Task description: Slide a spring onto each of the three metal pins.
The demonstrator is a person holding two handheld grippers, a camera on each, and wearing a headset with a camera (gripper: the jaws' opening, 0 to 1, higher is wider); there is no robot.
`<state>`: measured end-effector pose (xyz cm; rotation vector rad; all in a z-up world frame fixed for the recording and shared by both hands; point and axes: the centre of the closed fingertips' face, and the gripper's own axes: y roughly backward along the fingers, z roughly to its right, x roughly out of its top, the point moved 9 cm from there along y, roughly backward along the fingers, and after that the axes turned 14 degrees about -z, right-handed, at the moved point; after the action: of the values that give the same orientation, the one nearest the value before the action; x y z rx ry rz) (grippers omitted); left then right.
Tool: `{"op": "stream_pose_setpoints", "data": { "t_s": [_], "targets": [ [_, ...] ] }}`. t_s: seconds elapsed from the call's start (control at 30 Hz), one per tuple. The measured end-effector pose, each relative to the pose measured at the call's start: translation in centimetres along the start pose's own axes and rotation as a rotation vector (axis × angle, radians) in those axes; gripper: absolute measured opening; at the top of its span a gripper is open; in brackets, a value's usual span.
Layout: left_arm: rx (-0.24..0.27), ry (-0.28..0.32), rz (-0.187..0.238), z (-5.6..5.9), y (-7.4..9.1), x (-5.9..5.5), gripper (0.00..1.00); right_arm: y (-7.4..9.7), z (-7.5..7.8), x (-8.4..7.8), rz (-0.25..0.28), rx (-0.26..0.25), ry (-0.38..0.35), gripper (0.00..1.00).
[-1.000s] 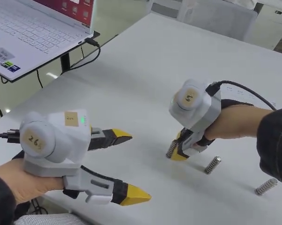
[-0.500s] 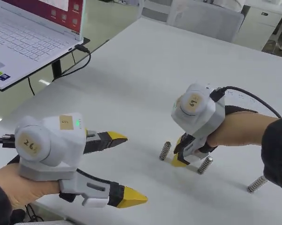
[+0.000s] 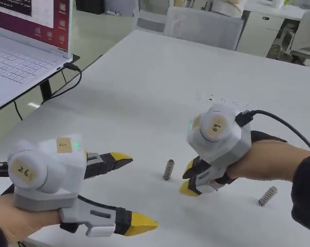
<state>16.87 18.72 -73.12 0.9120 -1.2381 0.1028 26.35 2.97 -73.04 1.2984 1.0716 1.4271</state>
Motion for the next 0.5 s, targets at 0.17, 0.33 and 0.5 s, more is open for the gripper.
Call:
{"op": "stream_pose_setpoints", "data": {
  "t_s": [0.17, 0.33, 0.5],
  "targets": [
    [-0.003, -0.002, 0.004, 0.3, 0.0, 0.3, 0.77, 0.5, -1.4, -0.6, 0.042, -0.008, -0.024, 0.18],
    [-0.012, 0.003, 0.009, 0.9, 0.0, 0.4, 0.78, 0.5, -2.8, -1.2, 0.075, -0.007, -0.045, 0.19],
    [-0.023, -0.003, 0.006, 1.5, 0.0, 0.4, 0.78, 0.6, -4.0, -2.1, 0.095, -0.007, -0.072, 0.19]
  ]
}}
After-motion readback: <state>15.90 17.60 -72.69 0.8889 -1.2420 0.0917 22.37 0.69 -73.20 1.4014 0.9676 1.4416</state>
